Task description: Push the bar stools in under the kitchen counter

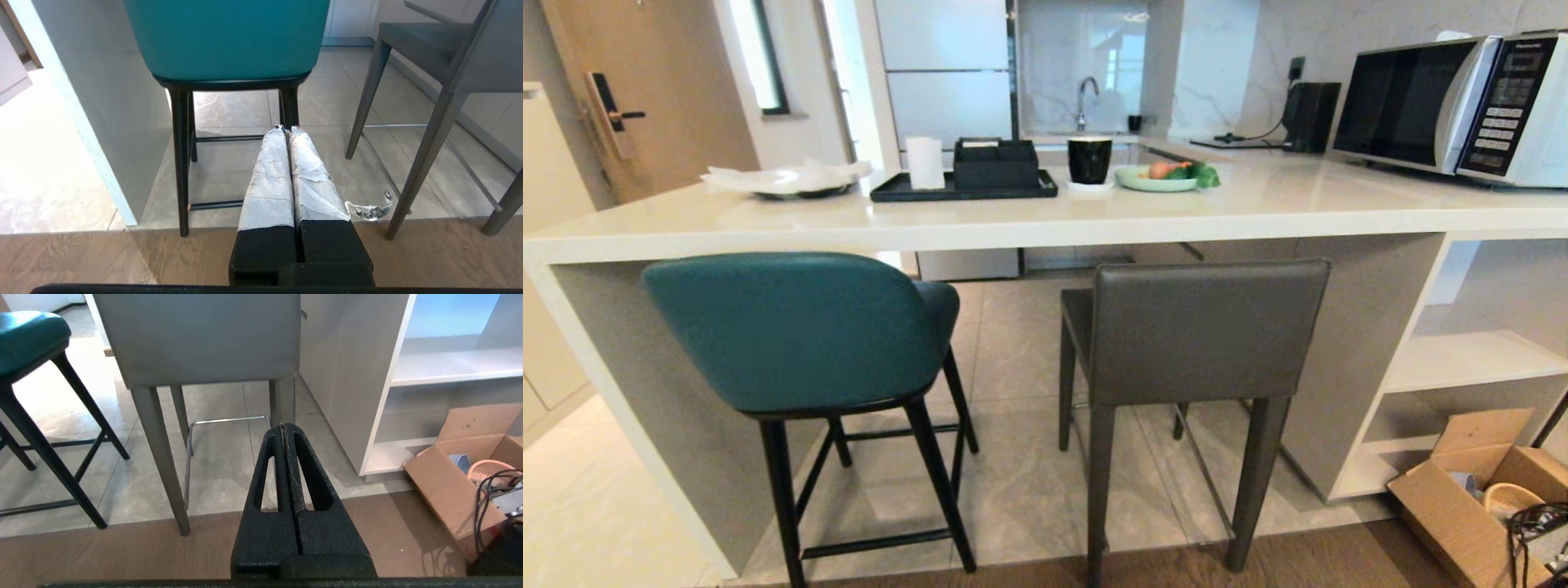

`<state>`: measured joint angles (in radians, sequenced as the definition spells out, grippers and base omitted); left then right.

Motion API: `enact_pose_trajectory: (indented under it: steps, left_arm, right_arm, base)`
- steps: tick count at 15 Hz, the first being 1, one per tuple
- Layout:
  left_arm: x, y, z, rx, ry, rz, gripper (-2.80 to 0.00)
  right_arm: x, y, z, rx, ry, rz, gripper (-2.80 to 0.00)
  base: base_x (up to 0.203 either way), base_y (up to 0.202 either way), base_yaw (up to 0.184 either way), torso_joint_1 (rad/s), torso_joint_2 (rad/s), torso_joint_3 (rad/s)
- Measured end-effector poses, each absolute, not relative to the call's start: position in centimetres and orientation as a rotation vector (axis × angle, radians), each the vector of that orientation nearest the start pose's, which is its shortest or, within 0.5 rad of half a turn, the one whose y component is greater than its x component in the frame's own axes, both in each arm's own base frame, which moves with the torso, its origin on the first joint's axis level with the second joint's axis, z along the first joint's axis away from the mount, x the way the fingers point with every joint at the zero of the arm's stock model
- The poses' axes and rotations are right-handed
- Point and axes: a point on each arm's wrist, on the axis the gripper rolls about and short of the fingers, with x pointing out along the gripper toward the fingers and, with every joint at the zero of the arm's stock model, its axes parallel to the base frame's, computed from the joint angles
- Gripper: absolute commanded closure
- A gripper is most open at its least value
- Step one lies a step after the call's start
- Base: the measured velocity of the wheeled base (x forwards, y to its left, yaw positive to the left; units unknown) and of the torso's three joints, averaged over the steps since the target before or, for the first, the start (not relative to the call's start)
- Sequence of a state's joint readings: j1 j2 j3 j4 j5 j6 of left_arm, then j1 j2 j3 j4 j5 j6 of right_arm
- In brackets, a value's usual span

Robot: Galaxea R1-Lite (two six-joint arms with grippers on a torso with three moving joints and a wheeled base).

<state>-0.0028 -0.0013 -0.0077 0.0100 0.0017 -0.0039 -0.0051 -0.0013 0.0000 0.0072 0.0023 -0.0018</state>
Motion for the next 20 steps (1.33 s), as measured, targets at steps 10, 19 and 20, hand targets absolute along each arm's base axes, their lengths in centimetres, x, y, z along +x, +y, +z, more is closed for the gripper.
enact_pose_trajectory:
  steps: [10, 19, 20]
  left_arm:
    - [-2.35, 0.01, 7.69, -0.005, -0.001, -0.002, 0.0]
    - [-2.36, 0.01, 7.7, -0.004, -0.001, -0.002, 0.0]
    - [-2.36, 0.01, 7.7, -0.004, -0.001, -0.001, 0.0]
  right_arm:
    - [-2.29, 0.02, 7.47, -0.002, 0.006, -0.002, 0.0]
    - [-2.29, 0.02, 7.48, -0.001, 0.005, -0.002, 0.0]
    - [-2.29, 0.02, 7.48, -0.001, 0.006, -0.003, 0.0]
  base:
    - [0.0, 0.0, 0.0, -0.007, 0.02, 0.016]
    - [0.0, 0.0, 0.0, 0.0, 0.0, 0.0]
    - [0.0, 0.0, 0.0, 0.0, 0.0, 0.0]
